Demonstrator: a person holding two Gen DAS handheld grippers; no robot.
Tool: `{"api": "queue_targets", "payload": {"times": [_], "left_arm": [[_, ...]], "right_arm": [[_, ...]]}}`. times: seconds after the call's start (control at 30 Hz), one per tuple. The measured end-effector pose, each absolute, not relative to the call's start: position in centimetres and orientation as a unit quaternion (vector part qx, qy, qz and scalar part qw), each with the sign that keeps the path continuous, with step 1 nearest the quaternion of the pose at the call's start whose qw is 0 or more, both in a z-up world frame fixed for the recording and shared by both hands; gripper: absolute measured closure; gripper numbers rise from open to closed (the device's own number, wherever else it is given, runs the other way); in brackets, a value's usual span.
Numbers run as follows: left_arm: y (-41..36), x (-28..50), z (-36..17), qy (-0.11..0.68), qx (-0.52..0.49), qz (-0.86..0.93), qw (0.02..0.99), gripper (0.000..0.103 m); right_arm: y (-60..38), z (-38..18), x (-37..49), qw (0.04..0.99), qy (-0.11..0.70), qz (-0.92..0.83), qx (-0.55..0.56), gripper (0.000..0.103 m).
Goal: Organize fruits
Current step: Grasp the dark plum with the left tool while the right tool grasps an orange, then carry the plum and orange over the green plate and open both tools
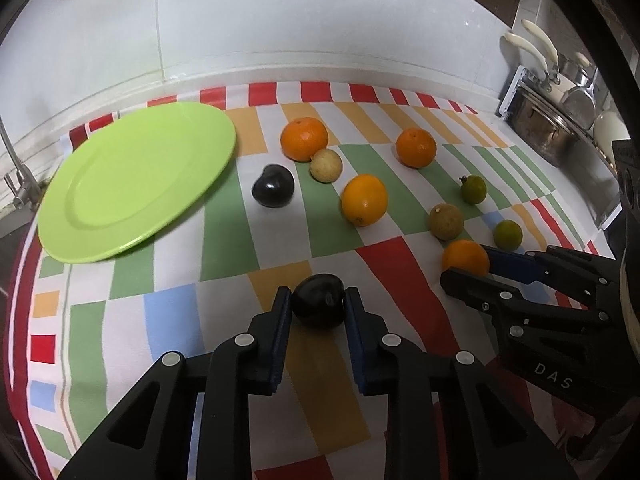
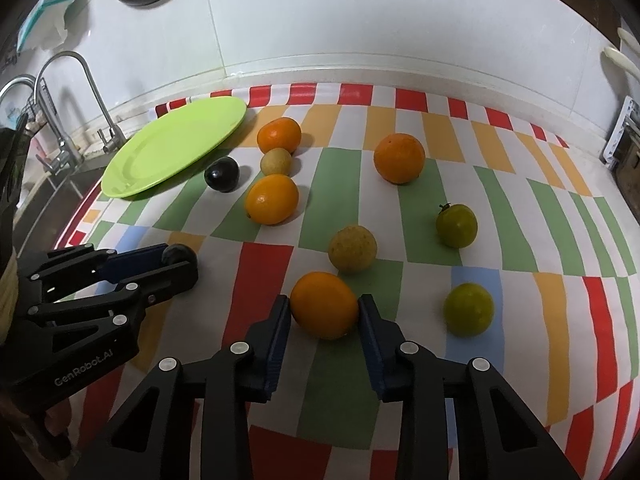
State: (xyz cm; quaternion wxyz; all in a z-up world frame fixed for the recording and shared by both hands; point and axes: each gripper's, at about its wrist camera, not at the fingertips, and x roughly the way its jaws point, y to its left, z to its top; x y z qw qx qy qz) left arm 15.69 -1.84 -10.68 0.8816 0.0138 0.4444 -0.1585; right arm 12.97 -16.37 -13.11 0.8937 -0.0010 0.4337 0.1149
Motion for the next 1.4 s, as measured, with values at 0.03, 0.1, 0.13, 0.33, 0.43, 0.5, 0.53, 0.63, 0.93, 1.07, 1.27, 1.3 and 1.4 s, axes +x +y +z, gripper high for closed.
{"api": "queue_targets", "payload": {"times": [0.03, 0.1, 0.13, 0.33, 0.43, 0.5, 0.53, 0.63, 0.93, 1.07, 1.27, 1.3, 1.4], "left_arm": [[-1.8, 15.6, -10.5, 0.44, 0.015, -0.157, 0.884, 0.077], [-1.6, 15.3, -10.0, 0.433, 0.016, -0.155, 0.888, 0.077], [-1.5, 15.2, -9.8, 0.43, 0.016, -0.153, 0.89, 0.077], [-0.1, 14.7, -8.3, 0.408, 0.014, -0.129, 0.904, 0.077], [0.9, 14.4, -7.4, 0.396, 0.014, -0.112, 0.911, 0.077], [1.5, 14.3, -7.0, 0.39, 0.014, -0.102, 0.915, 0.077], [1.9, 14.2, -6.8, 0.388, 0.013, -0.097, 0.917, 0.077], [3.4, 14.2, -6.0, 0.379, 0.011, -0.078, 0.922, 0.077], [6.7, 15.2, -5.4, 0.366, 0.013, -0.041, 0.93, 0.077], [7.9, 16.2, -5.4, 0.362, 0.019, -0.029, 0.932, 0.077], [9.5, 18.2, -6.0, 0.364, 0.025, -0.022, 0.931, 0.077], [9.9, 18.7, -6.3, 0.366, 0.024, -0.022, 0.93, 0.077], [10.5, 19.6, -7.0, 0.372, 0.027, -0.018, 0.928, 0.077]], "right_arm": [[-16.4, -13.0, 12.9, 0.894, 0.432, 0.116, -0.001, 0.068], [-16.2, -12.6, 12.8, 0.896, 0.427, 0.12, -0.002, 0.068], [-16.1, -12.4, 12.7, 0.897, 0.424, 0.123, -0.002, 0.068], [-15.1, -10.4, 12.3, 0.905, 0.4, 0.145, -0.006, 0.068], [-14.2, -9.5, 12.3, 0.909, 0.386, 0.157, -0.012, 0.068], [-13.5, -8.9, 12.3, 0.911, 0.377, 0.167, -0.016, 0.068], [-13.2, -8.7, 12.4, 0.911, 0.373, 0.172, -0.018, 0.068], [-12.0, -7.6, 12.7, 0.915, 0.357, 0.185, -0.027, 0.068], [-8.1, -5.1, 14.7, 0.918, 0.32, 0.231, -0.033, 0.068], [-6.3, -5.0, 16.0, 0.915, 0.317, 0.246, -0.035, 0.068], [-4.3, -5.8, 18.8, 0.907, 0.329, 0.26, -0.029, 0.068], [-4.0, -6.0, 19.2, 0.905, 0.333, 0.264, -0.027, 0.068], [-3.1, -7.2, 20.7, 0.897, 0.348, 0.27, -0.025, 0.068]]}}
